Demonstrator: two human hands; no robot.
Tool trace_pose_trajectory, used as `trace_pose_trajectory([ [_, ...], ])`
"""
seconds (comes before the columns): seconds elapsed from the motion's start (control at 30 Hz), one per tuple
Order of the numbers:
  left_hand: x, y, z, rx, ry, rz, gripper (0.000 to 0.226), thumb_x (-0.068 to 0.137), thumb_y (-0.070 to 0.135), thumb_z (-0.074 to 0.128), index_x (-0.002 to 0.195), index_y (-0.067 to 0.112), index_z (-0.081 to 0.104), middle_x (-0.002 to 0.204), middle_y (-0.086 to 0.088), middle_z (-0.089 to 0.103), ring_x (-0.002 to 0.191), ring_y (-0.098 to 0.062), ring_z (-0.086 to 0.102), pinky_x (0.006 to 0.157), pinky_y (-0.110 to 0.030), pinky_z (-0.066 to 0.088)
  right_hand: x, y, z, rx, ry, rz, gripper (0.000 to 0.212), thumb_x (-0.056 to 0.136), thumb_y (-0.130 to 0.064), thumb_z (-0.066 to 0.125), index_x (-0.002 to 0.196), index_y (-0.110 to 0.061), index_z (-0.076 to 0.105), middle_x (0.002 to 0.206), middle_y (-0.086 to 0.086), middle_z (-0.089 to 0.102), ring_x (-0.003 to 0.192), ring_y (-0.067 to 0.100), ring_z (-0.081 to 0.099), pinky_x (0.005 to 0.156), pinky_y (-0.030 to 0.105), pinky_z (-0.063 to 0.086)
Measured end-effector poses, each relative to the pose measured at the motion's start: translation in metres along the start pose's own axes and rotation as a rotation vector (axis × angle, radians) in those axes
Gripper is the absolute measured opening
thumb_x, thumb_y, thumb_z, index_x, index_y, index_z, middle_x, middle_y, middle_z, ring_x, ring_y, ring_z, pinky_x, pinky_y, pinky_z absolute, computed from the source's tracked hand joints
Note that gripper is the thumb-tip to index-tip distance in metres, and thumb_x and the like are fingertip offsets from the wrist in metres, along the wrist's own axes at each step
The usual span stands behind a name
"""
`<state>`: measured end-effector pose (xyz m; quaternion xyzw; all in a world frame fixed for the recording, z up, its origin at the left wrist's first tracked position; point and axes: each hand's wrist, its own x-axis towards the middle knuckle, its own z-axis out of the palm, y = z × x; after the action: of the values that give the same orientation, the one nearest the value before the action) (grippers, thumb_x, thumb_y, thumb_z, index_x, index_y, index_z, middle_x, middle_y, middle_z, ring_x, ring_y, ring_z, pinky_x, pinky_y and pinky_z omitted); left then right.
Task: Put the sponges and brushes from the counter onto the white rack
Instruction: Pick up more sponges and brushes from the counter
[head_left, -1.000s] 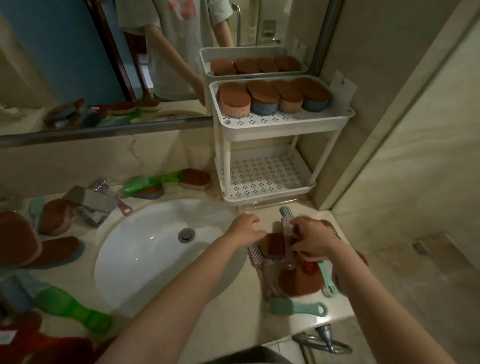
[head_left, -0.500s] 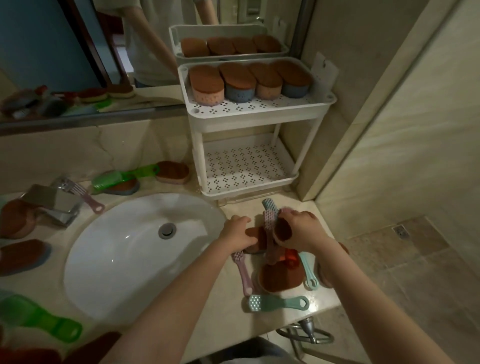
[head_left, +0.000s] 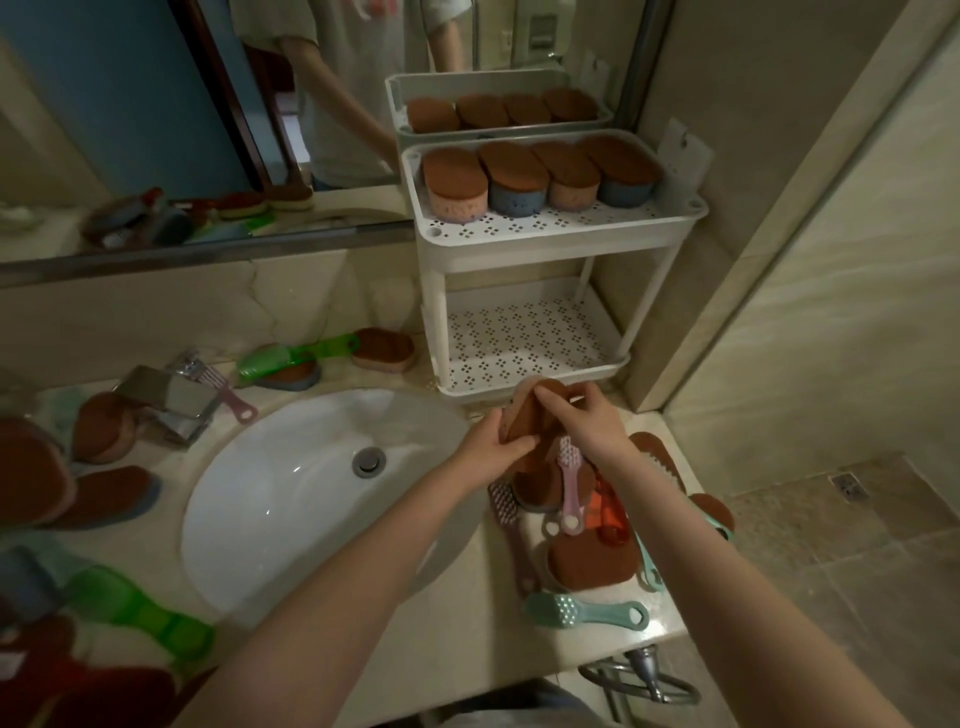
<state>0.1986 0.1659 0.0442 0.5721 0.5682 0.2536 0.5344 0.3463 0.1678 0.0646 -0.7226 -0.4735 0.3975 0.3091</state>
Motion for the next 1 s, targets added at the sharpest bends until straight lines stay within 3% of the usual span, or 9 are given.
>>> trace_pose_trajectory([
  [0.07,-0.001,-0.008,-0.01,-0.004,0.058,-0.031,0.047,0.086,0.023,0.065,0.126,0.01,0.045,0.122,-0.006,0.058,0.11,-0.021,0.057,0.093,-0.033,0.048,-0.004,0.006,-0.001,-0.059,-0.006,0.021,0.063,0.074,-0.069,0.058,0.109,-0.017,0.055,0.104,0.004,0.066,0.097,0.025,0.064,0.09,0.044,0.051],
  [0.17,-0.005,-0.019,-0.023,-0.092,0.086,-0.114,0.048,0.086,0.025,0.065,0.128,0.011,0.045,0.124,-0.006,0.058,0.111,-0.023,0.058,0.094,-0.037,0.05,-0.014,0.02,-0.006,-0.443,-0.029,0.045,0.039,0.086,-0.05,0.056,0.103,-0.016,0.053,0.104,0.009,0.062,0.1,0.031,0.061,0.079,0.035,0.048],
  [0.23,-0.009,-0.024,-0.03,-0.171,0.105,-0.155,0.045,0.087,0.027,0.063,0.127,0.012,0.047,0.12,-0.003,0.058,0.107,-0.022,0.059,0.082,-0.031,0.052,-0.023,0.032,-0.004,-0.638,-0.08,0.074,0.025,0.089,-0.036,0.055,0.098,-0.013,0.052,0.101,0.01,0.06,0.099,0.033,0.062,0.075,0.034,0.046],
  [0.37,-0.017,-0.033,-0.038,-0.238,0.12,-0.196,0.035,0.087,0.026,0.064,0.117,0.013,0.05,0.118,-0.006,0.06,0.099,-0.02,0.06,0.068,-0.022,0.05,-0.033,0.047,0.012,-0.81,-0.121,0.136,0.031,0.083,-0.026,0.059,0.111,-0.011,0.061,0.102,0.009,0.067,0.096,0.031,0.065,0.072,0.034,0.05],
  [0.5,-0.024,-0.036,-0.042,-0.265,0.113,-0.213,0.028,0.087,0.021,0.064,0.111,0.013,0.052,0.107,-0.003,0.06,0.081,-0.007,0.059,0.058,-0.016,0.047,-0.036,0.055,0.026,-0.81,-0.07,0.171,0.037,0.084,-0.016,0.057,0.119,-0.01,0.047,0.115,0.01,0.062,0.109,0.032,0.06,0.083,0.04,0.049],
  [0.63,-0.025,-0.037,-0.046,-0.246,0.132,-0.215,0.025,0.087,0.022,0.064,0.108,0.015,0.052,0.106,-0.002,0.06,0.08,-0.005,0.057,0.059,-0.017,0.044,-0.033,0.063,0.03,-0.677,-0.016,0.209,0.035,0.087,-0.017,0.053,0.12,-0.008,0.045,0.118,0.013,0.061,0.111,0.034,0.059,0.087,0.04,0.048],
  [0.8,-0.025,-0.037,-0.052,-0.234,0.152,-0.215,0.031,0.086,0.023,0.065,0.113,0.013,0.053,0.11,-0.003,0.06,0.088,-0.013,0.058,0.062,-0.02,0.045,-0.027,0.065,0.024,-0.592,-0.01,0.177,0.026,0.09,-0.02,0.051,0.111,-0.013,0.063,0.102,0.013,0.069,0.097,0.032,0.065,0.078,0.035,0.05],
  [0.93,-0.025,-0.033,-0.054,-0.254,0.15,-0.213,0.035,0.086,0.022,0.065,0.117,0.012,0.052,0.113,-0.003,0.06,0.097,-0.018,0.058,0.064,-0.02,0.046,-0.023,0.055,0.018,-0.533,0.003,0.163,0.022,0.089,-0.023,0.056,0.1,-0.008,0.068,0.094,0.014,0.07,0.089,0.032,0.066,0.072,0.033,0.052],
  [1.0,-0.024,-0.031,-0.055,-0.258,0.144,-0.202,0.032,0.086,0.022,0.065,0.113,0.014,0.051,0.114,-0.004,0.06,0.098,-0.019,0.058,0.065,-0.022,0.047,-0.024,0.043,0.016,-0.515,0.013,0.139,0.025,0.093,-0.029,0.053,0.092,-0.008,0.067,0.094,0.014,0.07,0.089,0.032,0.065,0.067,0.031,0.046],
])
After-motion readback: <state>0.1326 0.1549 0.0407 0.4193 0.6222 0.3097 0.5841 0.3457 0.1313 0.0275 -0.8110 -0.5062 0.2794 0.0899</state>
